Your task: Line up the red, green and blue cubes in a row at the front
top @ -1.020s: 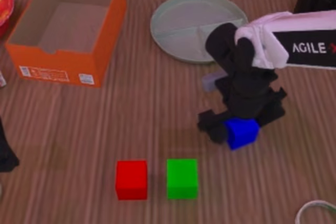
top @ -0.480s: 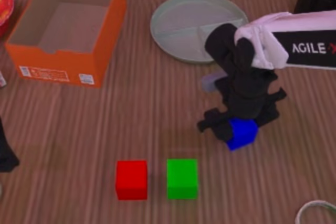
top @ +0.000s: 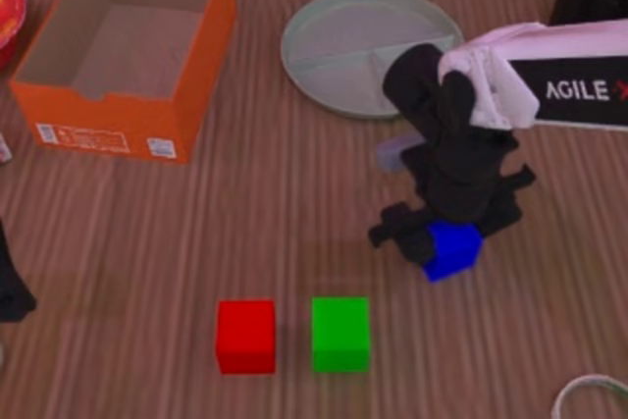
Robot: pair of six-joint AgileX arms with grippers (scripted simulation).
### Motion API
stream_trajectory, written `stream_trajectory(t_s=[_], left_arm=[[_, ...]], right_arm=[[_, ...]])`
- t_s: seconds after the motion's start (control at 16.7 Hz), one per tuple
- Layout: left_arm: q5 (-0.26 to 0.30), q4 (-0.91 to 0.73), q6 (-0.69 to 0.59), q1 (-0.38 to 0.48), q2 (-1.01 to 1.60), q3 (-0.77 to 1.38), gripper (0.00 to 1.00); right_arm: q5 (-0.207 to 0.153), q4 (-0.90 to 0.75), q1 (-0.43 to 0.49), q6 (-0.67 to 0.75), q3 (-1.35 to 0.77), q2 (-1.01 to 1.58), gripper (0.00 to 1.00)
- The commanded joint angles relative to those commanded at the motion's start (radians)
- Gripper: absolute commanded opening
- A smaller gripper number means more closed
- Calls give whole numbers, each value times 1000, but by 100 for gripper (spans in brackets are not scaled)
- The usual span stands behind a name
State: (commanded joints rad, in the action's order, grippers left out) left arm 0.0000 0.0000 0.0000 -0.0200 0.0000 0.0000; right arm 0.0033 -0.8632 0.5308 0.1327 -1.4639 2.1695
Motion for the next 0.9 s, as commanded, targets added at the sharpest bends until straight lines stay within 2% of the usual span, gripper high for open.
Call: stream_trajectory(t_s=[0.18, 0.54, 0.9], left_arm=[[0, 0, 0, 0, 0, 0, 100], [0, 0, 0, 0, 0, 0, 100], [0, 0, 0, 0, 0, 0, 100]], right_arm=[[1, -42, 2, 0, -31, -13, 0], [-1, -236, 9, -2, -145, -88, 0], [-1, -239, 11, 14, -139, -95, 0]])
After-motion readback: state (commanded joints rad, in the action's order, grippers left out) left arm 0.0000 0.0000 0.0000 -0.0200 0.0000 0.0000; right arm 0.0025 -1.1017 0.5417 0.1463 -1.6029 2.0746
